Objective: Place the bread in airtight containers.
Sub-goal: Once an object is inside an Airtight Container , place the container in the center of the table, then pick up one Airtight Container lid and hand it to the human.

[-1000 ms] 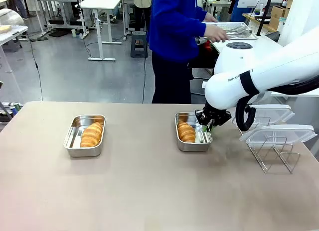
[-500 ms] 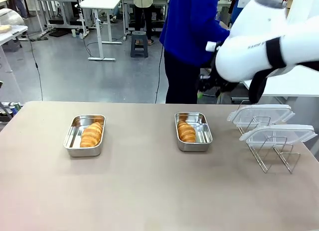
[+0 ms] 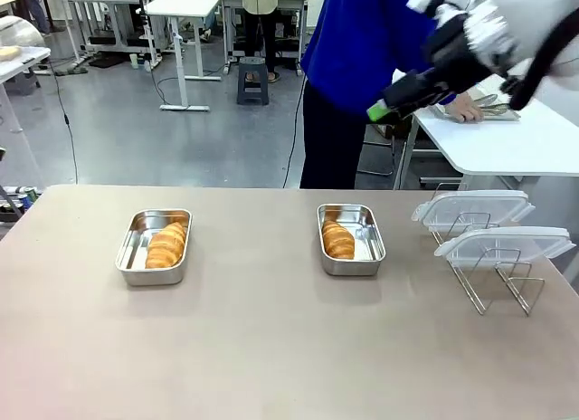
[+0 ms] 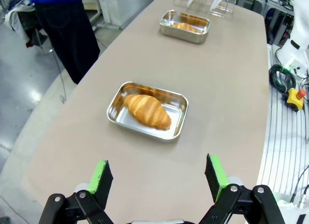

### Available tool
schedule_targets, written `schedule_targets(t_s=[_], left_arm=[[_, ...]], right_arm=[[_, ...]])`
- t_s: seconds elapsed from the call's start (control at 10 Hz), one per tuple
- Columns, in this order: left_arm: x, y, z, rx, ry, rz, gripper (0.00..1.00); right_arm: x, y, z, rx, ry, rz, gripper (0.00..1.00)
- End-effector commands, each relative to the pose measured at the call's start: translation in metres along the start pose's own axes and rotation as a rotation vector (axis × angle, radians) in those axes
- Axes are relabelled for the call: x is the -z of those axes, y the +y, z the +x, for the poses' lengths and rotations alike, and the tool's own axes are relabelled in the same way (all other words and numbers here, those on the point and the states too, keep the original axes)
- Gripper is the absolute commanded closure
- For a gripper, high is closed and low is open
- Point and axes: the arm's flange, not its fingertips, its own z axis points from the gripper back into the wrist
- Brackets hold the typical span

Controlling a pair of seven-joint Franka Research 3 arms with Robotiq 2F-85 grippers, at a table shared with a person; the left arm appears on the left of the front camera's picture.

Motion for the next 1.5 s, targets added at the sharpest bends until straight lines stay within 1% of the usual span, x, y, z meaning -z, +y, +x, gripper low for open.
schedule_targets(t_s=[0.0, 0.2, 0.4, 0.5, 0.6, 0.7, 1.4], left_arm=[[0.0, 0.0, -0.001, 0.02, -0.02, 0.002, 0.0], [0.0, 0.0, -0.001, 0.02, -0.02, 0.002, 0.0], [0.0, 0.0, -0.001, 0.02, -0.02, 0.002, 0.0], [0.0, 0.0, -0.001, 0.02, -0.02, 0.002, 0.0], [0.0, 0.0, -0.001, 0.02, -0.02, 0.002, 0.0], [0.0, 0.0, -0.001, 0.02, -0.02, 0.002, 0.0], [0.0, 0.0, -0.001, 0.02, -0.02, 0.002, 0.0]], right_arm=[[-0.031, -0.071, -0.07, -0.152, -0.012, 0.195, 0.0], [-0.041, -0.088, -0.092, -0.204, -0.026, 0.219, 0.0], [-0.048, -0.099, -0.111, -0.281, -0.064, 0.273, 0.0], [-0.049, -0.101, -0.115, -0.283, -0.075, 0.268, 0.0], [-0.048, -0.097, -0.113, -0.296, -0.009, 0.303, 0.0], [-0.053, -0.104, -0.123, -0.261, -0.04, 0.256, 0.0], [-0.053, -0.104, -0.123, -0.261, -0.04, 0.256, 0.0]])
